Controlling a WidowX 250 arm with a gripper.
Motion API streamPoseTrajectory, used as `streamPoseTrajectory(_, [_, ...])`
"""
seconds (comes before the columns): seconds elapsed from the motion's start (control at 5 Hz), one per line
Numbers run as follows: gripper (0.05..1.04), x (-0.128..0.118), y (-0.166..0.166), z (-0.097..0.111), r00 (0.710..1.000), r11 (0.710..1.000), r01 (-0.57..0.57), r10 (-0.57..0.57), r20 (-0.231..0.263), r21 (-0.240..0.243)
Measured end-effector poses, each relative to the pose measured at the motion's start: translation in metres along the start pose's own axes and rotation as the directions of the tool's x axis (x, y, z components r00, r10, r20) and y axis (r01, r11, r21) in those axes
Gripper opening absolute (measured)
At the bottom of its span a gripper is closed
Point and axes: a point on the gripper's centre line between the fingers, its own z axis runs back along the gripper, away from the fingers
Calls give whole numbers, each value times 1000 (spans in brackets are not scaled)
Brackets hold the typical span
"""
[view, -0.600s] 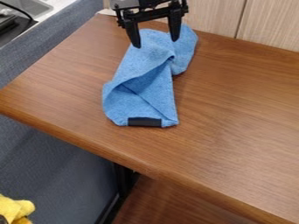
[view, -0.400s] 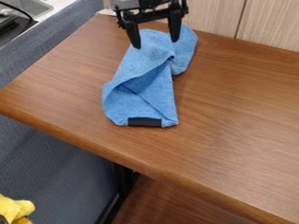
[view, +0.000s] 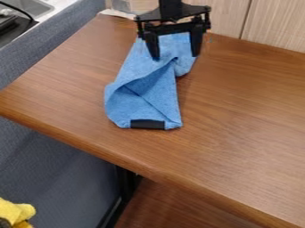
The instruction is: Fold the cloth from top right to top left
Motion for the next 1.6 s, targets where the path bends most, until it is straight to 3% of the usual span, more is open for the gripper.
streamPoseTrajectory(0.4, [1001, -7, -6, -2, 999, 999, 48, -47, -15, 10])
streamPoseTrajectory(1.0, [964, -2, 11, -8, 999, 999, -11, 12, -29, 48])
streamPoseTrajectory(1.4, [384, 3, 19, -12, 999, 998, -37, 39, -23, 57])
streamPoseTrajectory(1.6, [162, 2, 19, -12, 999, 998, -39, 40, -26, 59])
